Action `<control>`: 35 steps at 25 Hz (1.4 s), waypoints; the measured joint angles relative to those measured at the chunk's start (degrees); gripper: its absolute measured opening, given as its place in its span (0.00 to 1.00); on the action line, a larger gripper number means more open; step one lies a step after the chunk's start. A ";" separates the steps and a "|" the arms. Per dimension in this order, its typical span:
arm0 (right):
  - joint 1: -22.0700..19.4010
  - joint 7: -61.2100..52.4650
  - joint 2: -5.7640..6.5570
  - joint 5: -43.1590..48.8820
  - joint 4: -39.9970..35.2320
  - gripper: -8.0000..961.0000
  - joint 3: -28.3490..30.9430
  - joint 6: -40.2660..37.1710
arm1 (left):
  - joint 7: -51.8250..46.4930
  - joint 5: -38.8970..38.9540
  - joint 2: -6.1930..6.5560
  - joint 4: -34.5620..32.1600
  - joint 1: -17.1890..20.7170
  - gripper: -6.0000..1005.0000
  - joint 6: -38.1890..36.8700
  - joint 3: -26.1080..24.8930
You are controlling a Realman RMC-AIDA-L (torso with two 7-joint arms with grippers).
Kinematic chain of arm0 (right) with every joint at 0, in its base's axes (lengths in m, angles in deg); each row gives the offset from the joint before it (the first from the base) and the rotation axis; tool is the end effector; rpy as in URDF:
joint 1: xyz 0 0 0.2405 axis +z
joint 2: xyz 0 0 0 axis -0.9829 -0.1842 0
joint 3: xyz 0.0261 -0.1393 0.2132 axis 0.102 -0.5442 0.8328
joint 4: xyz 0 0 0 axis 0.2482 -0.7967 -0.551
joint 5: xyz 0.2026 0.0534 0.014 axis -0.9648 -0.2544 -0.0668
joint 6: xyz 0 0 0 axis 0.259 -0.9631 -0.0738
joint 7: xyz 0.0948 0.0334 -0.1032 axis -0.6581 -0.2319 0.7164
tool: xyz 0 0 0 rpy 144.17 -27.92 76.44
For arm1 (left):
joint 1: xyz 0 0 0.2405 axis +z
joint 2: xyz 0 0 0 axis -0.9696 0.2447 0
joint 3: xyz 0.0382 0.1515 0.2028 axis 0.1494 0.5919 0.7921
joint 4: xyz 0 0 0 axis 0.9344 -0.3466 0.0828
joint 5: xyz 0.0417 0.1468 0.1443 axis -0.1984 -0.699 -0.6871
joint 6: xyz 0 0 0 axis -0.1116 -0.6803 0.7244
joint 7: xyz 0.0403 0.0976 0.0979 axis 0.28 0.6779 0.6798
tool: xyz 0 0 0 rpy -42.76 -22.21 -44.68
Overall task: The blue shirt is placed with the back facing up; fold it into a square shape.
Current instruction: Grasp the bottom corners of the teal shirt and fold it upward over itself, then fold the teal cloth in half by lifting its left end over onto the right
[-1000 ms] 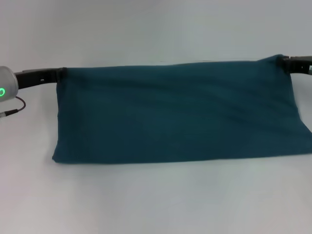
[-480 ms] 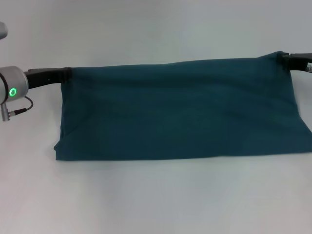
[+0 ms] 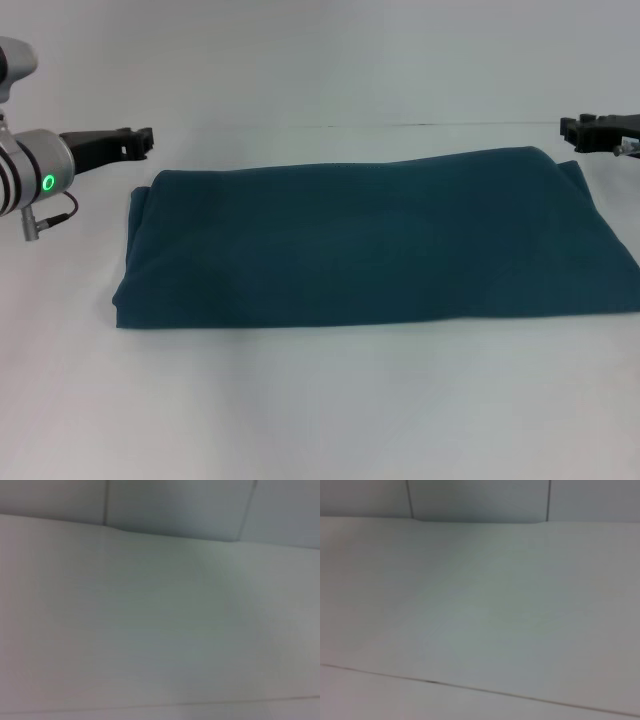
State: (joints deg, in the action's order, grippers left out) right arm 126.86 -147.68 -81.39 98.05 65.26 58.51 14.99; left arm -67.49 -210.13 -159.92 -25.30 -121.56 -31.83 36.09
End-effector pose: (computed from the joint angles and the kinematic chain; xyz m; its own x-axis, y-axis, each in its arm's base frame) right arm 0.2960 0.4660 0.0420 0.6766 -0.5087 -0.5324 -0.7121 -0.2677 -0.6491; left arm -0.2747 0.4564 0.0190 0.5733 0.5349 0.6206 0.8041 -0.2220 -0.5515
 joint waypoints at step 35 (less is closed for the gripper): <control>-16.74 -21.43 1.65 0.77 -19.52 0.61 -4.59 -37.40 | -1.47 5.34 -1.44 -17.08 18.92 0.88 -39.04 0.35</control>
State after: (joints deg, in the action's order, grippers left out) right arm 110.12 -169.10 -79.73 98.82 45.74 53.92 -22.41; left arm -68.97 -204.79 -161.36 -42.38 -102.63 -70.87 36.44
